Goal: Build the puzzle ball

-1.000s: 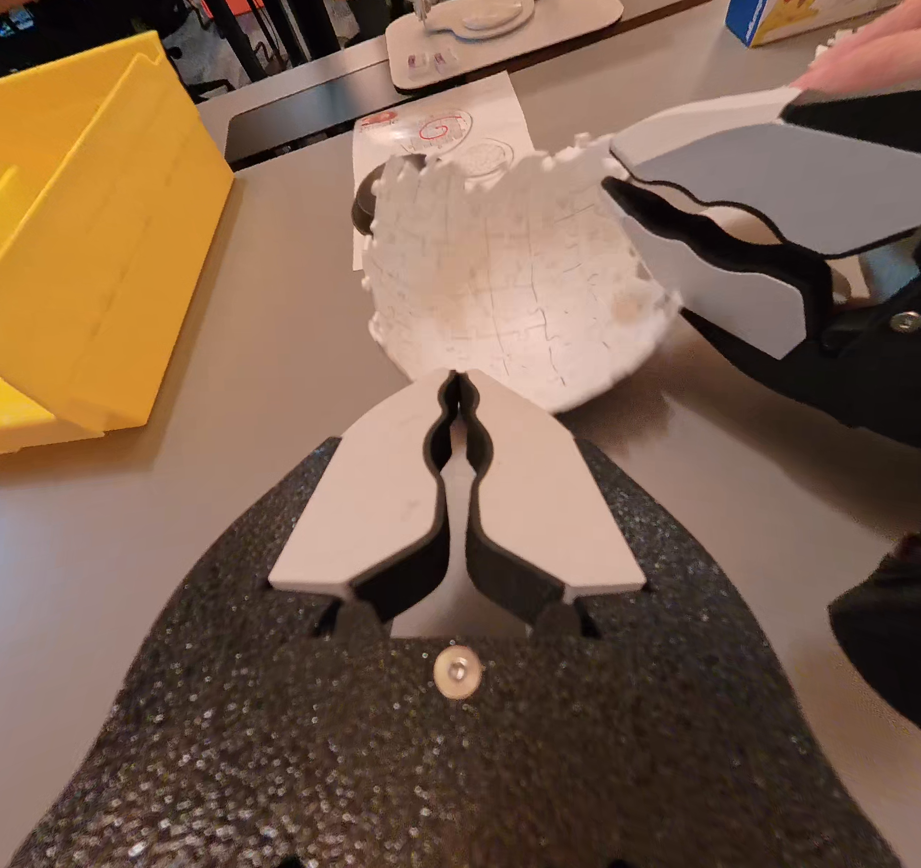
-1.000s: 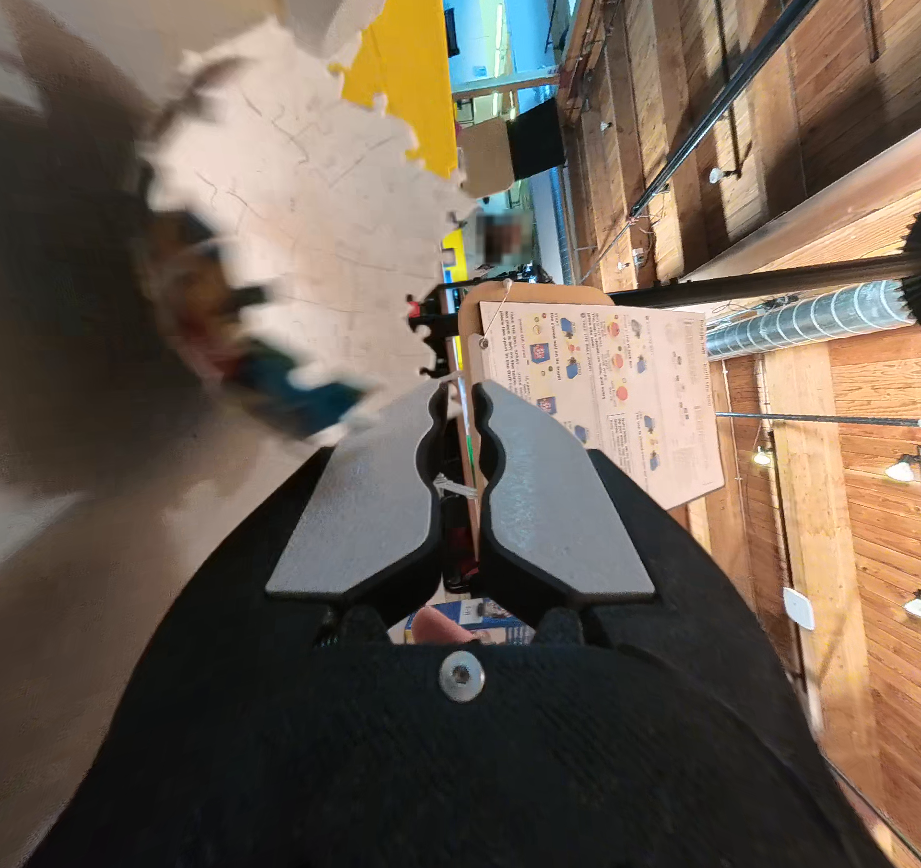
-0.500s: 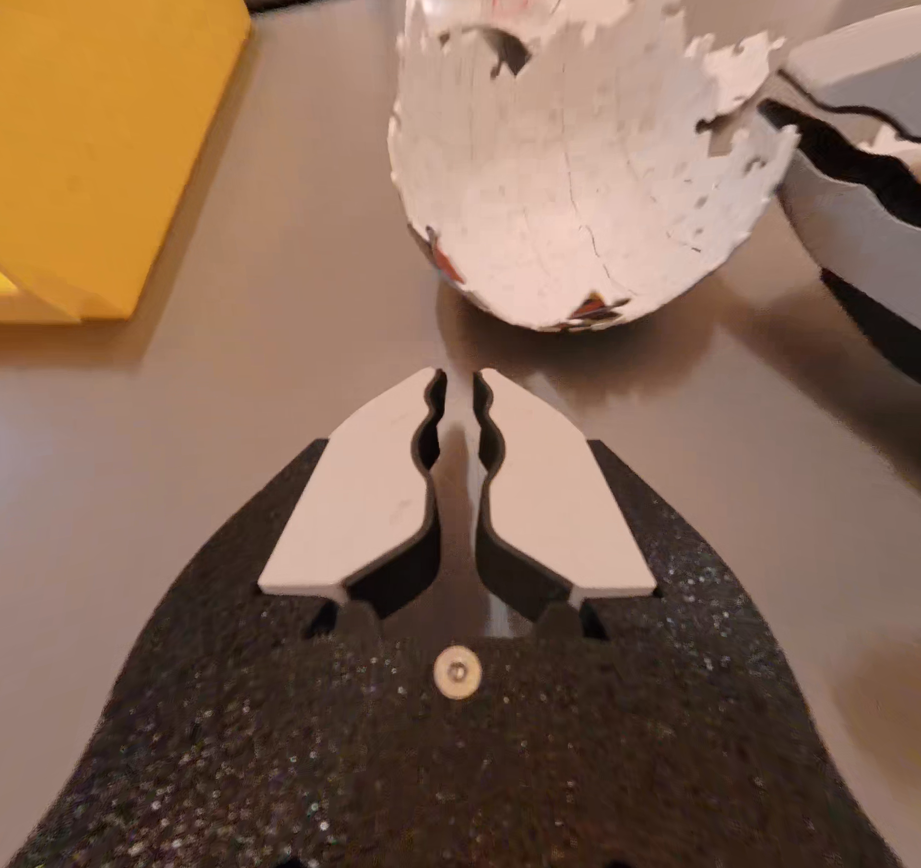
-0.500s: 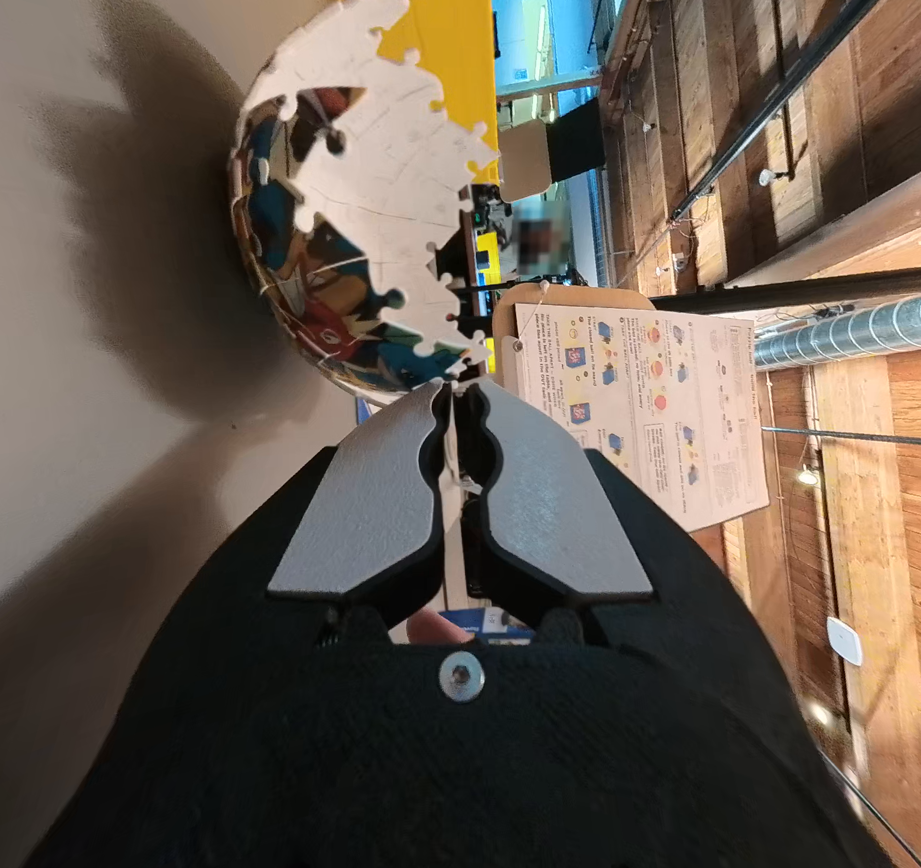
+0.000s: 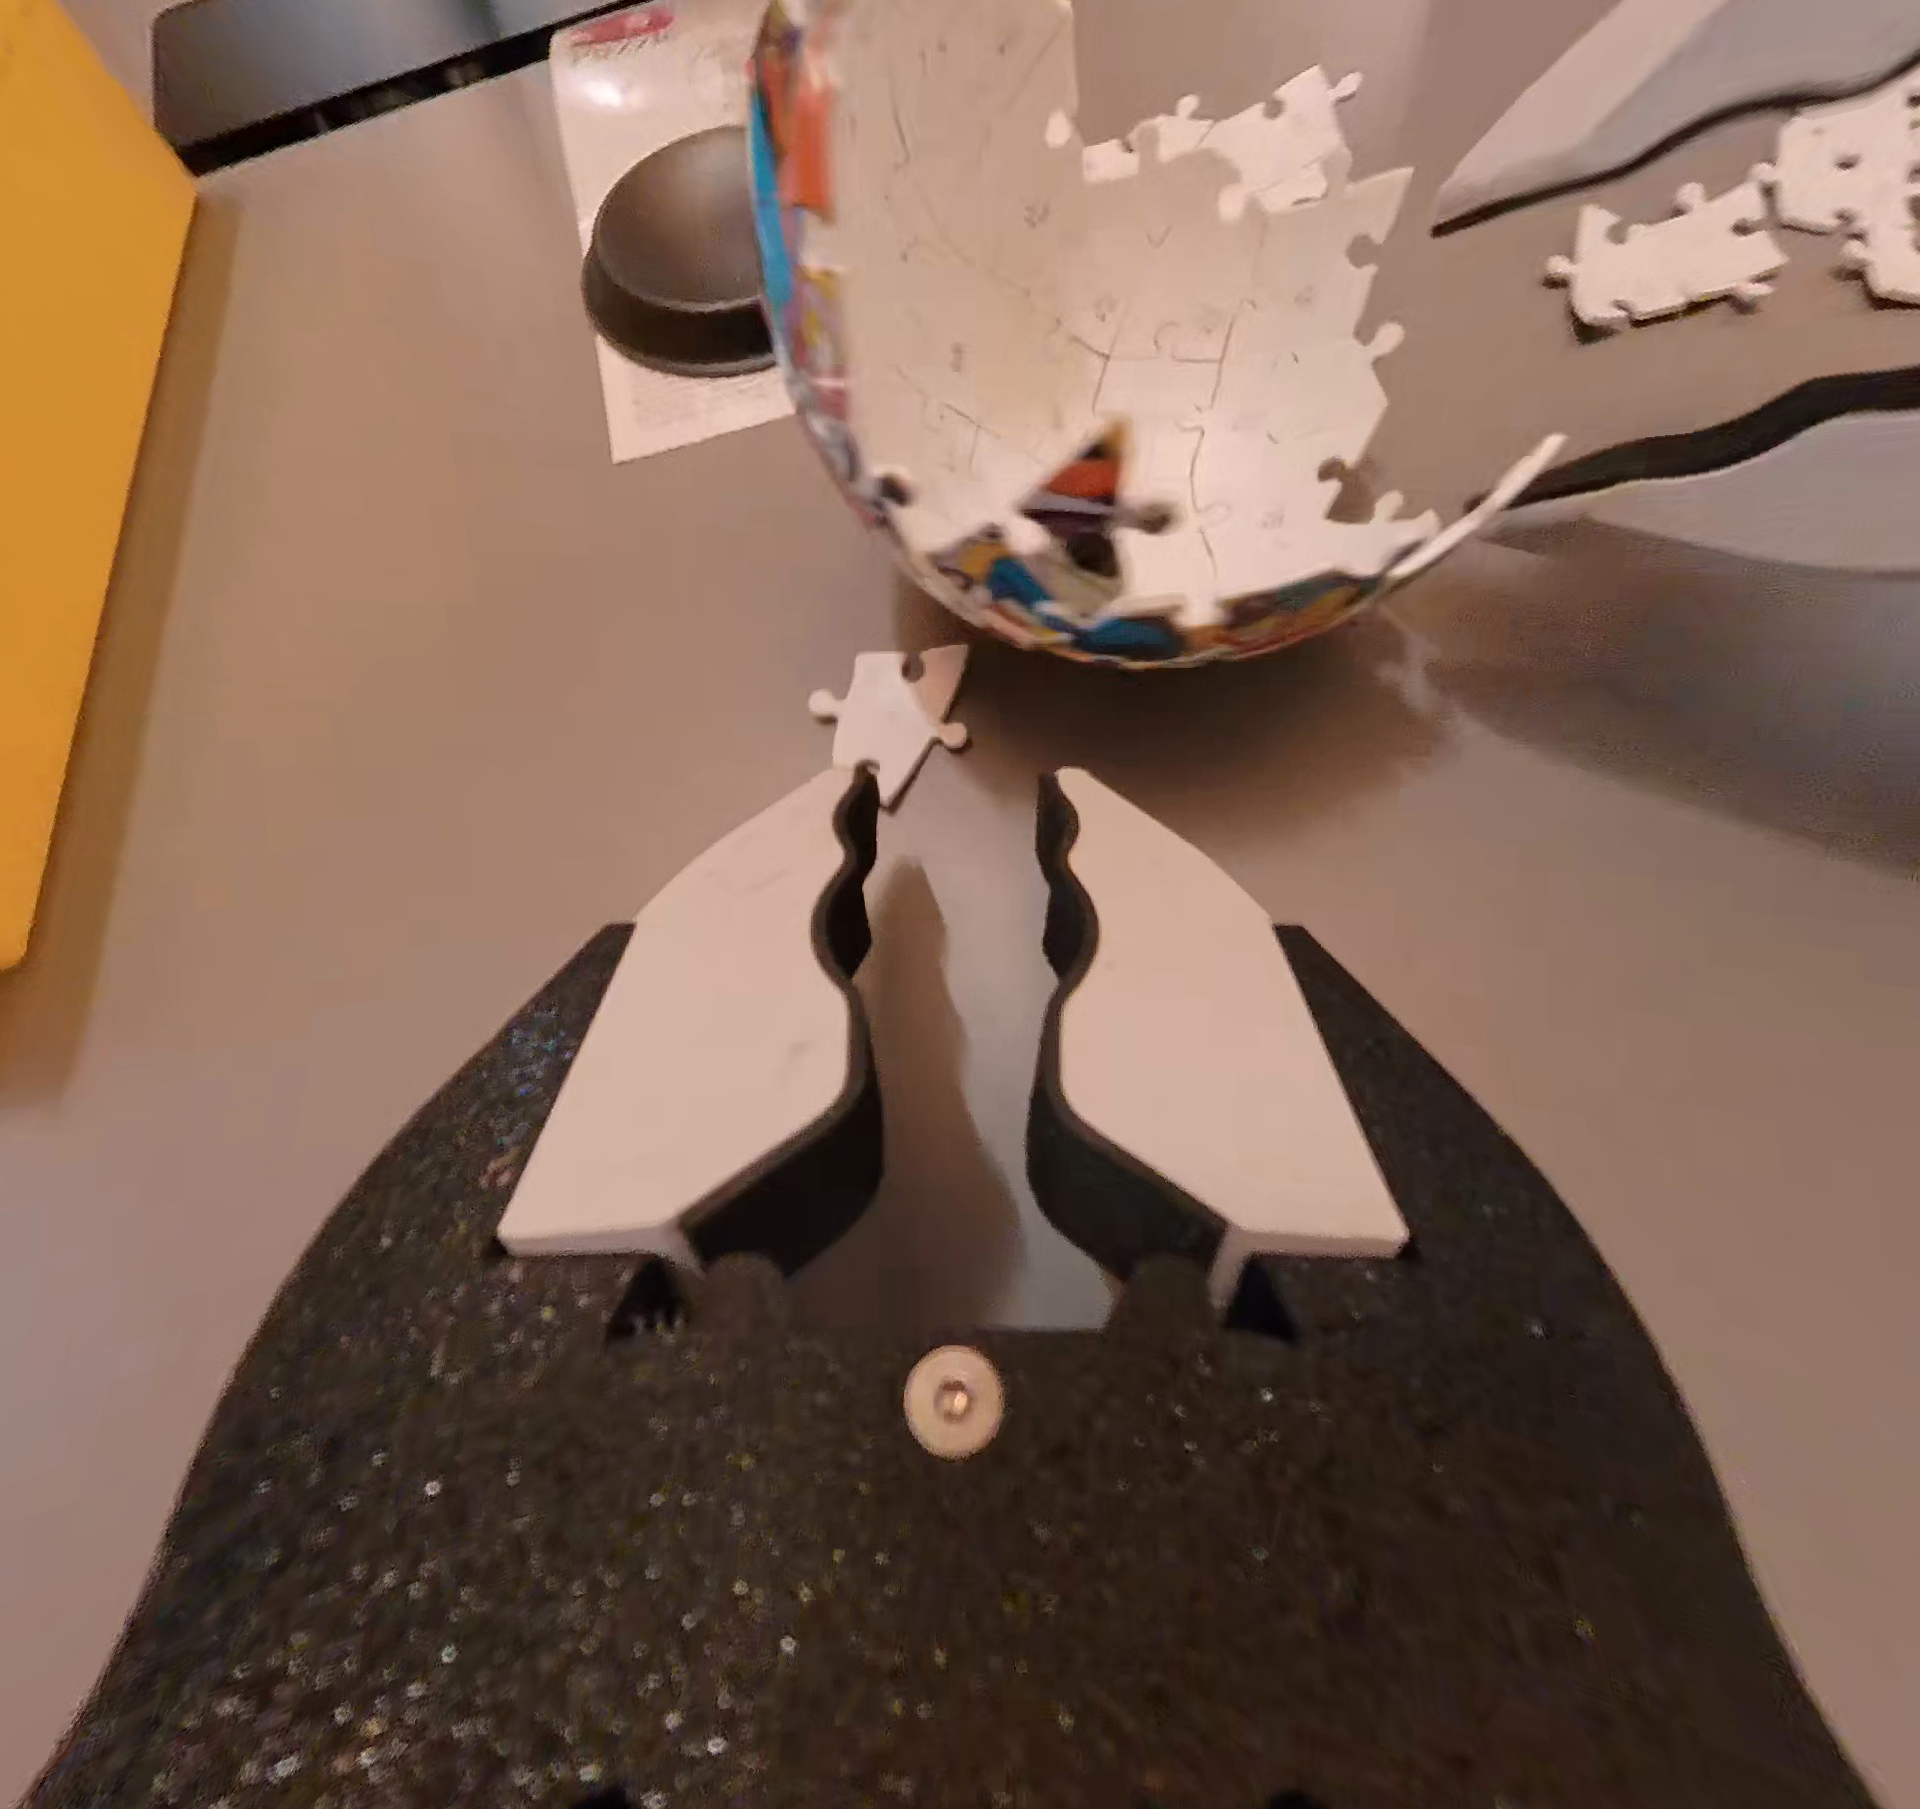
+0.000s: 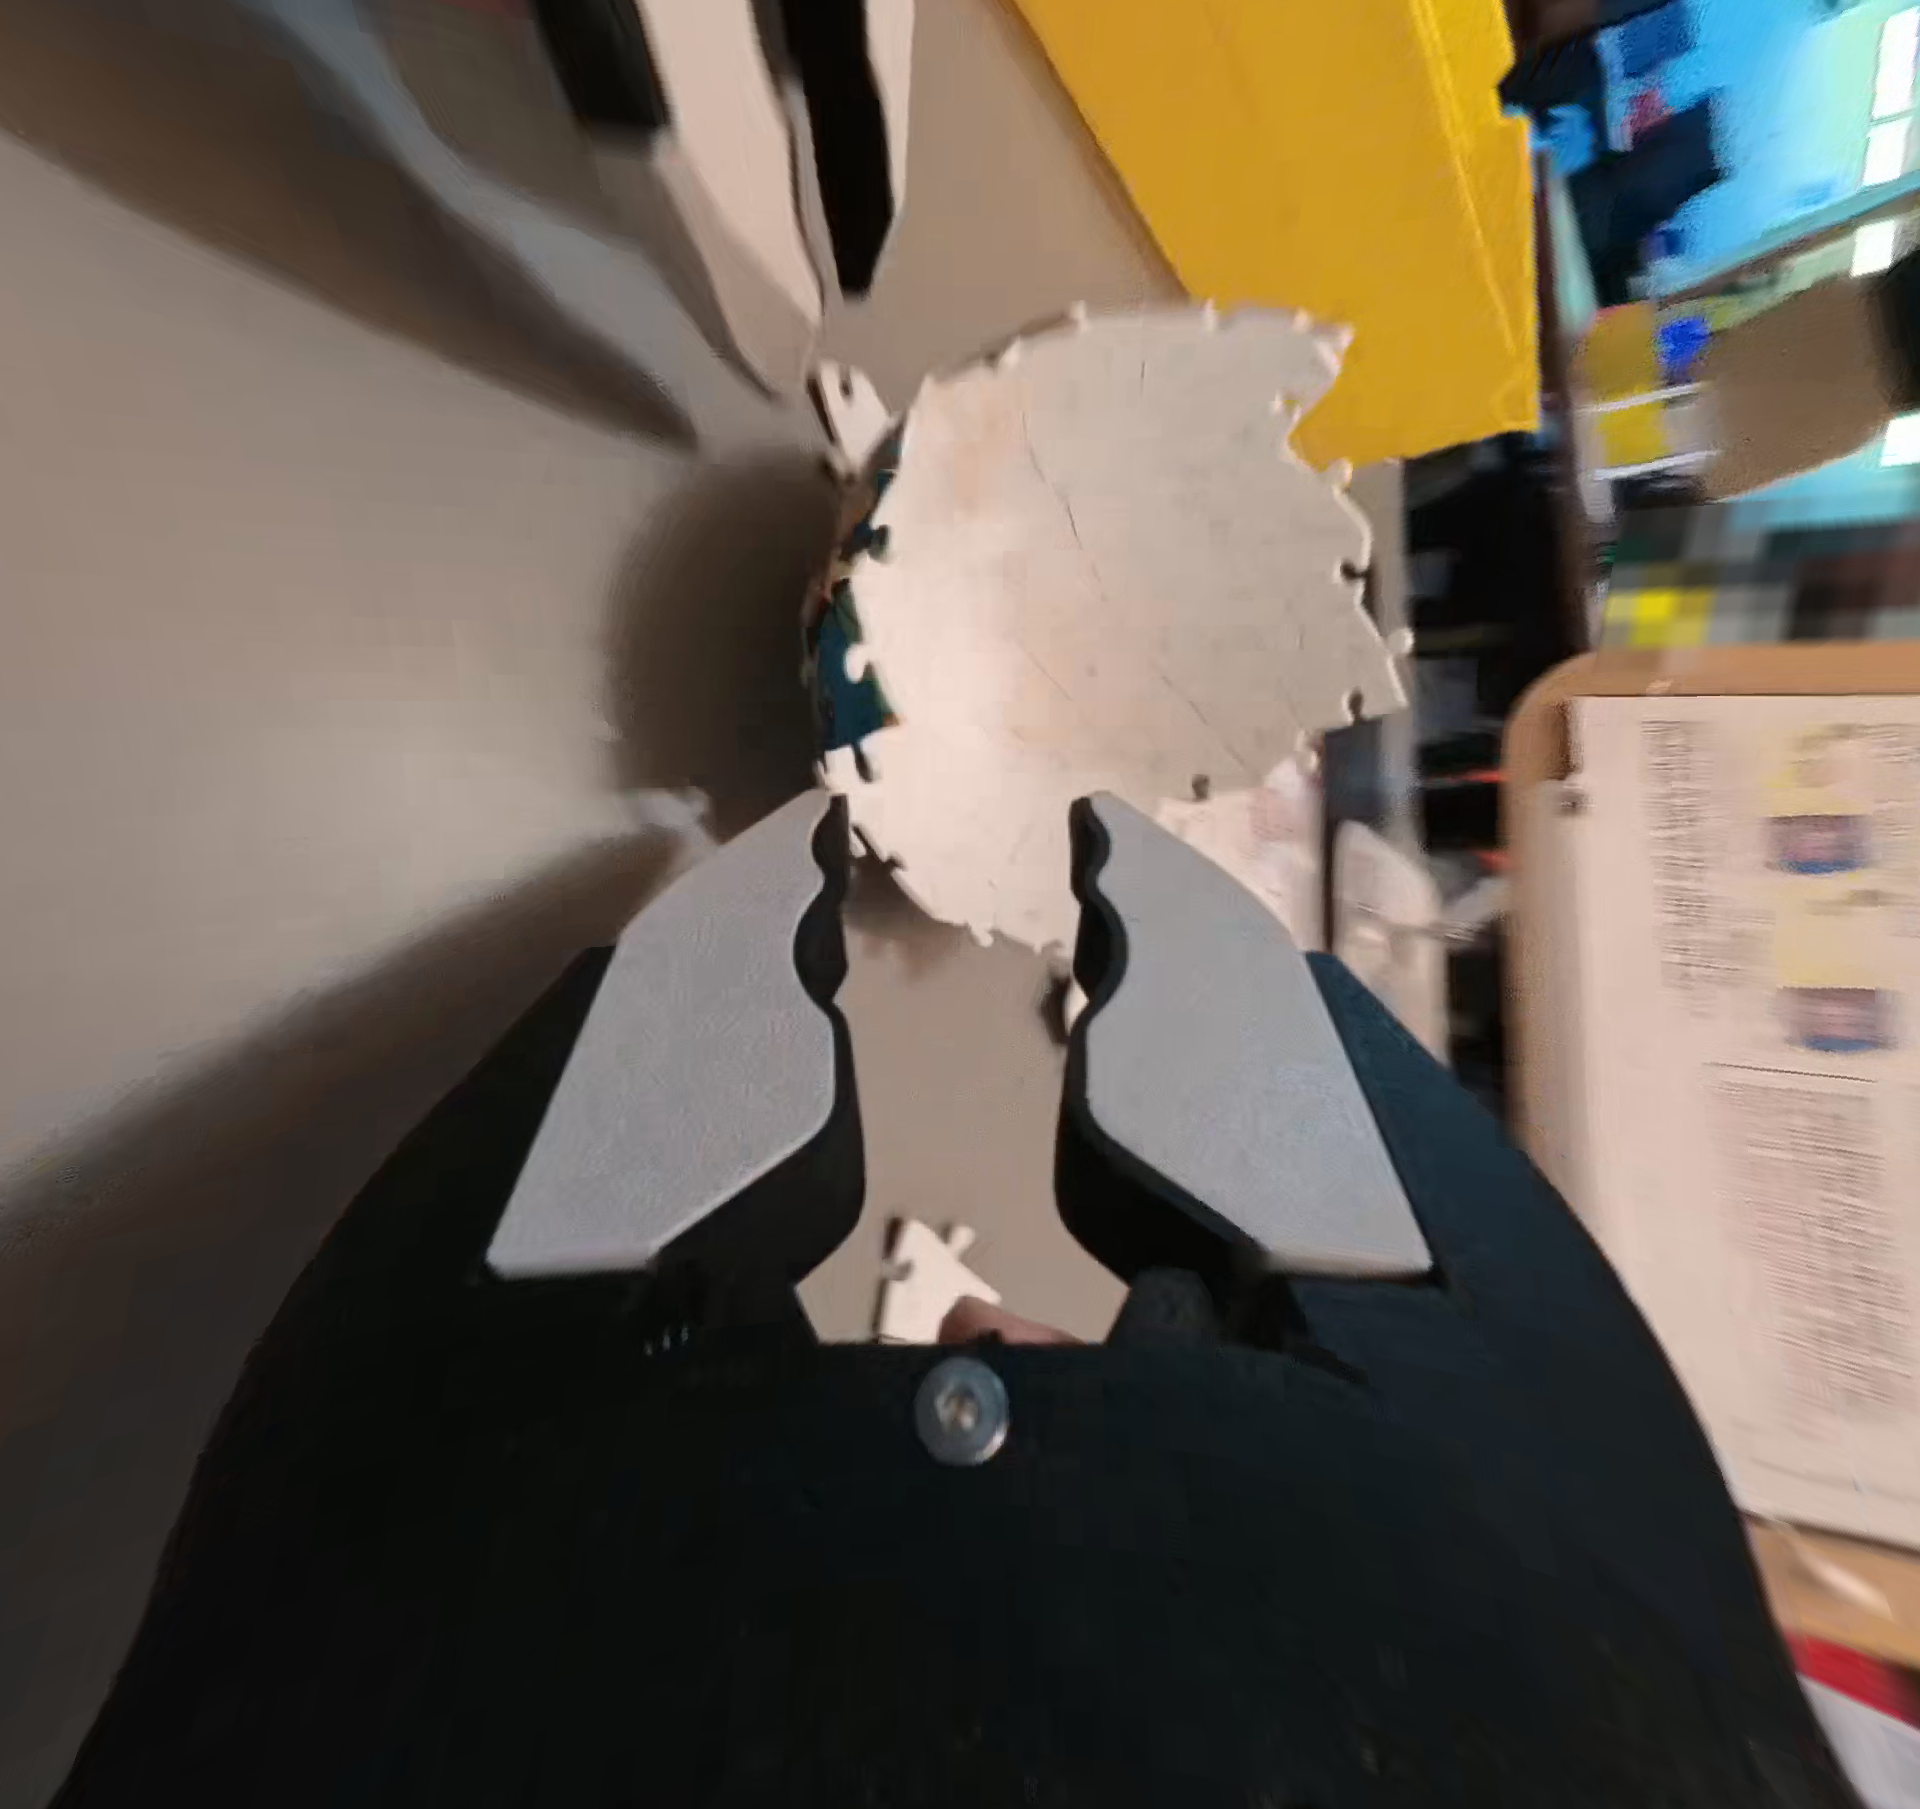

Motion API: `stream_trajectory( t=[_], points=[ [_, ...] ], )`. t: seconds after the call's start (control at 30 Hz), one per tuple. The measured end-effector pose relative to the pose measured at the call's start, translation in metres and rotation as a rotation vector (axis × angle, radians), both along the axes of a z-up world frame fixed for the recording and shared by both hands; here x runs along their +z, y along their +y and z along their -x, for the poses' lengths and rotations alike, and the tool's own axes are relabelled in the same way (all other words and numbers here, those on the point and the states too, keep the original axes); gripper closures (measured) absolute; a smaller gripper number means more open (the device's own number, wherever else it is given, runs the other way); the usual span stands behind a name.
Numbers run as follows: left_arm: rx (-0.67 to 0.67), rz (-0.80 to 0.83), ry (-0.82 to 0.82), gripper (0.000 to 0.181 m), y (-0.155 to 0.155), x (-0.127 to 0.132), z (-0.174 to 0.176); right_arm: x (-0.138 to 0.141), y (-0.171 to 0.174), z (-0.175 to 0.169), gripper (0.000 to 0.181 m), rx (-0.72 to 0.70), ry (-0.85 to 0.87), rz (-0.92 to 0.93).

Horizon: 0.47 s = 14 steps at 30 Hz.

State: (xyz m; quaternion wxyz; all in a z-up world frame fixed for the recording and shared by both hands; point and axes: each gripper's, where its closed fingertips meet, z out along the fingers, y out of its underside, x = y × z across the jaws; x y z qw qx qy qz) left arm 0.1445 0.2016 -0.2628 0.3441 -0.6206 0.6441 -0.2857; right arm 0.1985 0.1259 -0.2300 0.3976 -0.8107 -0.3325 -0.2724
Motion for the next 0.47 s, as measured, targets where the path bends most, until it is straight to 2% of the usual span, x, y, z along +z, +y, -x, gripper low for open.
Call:
stream_trajectory(
  t=[0.03,0.17,0.37,0.47],
  points=[
    [-0.026,-0.004,-0.007,0.152,-0.002,0.001,-0.002,0.008,-0.002,0.005,0.140,0.018,0.110,-0.012],
    [-0.122,-0.015,-0.038,0.152,-0.010,0.005,-0.012,0.032,-0.005,0.015,0.139,0.052,0.341,-0.024],
    [-0.175,-0.025,-0.036,0.152,-0.011,0.005,-0.026,0.066,0.028,0.028,0.141,0.007,0.541,-0.153],
    [-0.183,-0.029,-0.030,0.146,-0.010,0.004,-0.031,0.063,0.046,0.030,0.141,-0.038,0.581,-0.129]
  ],
)
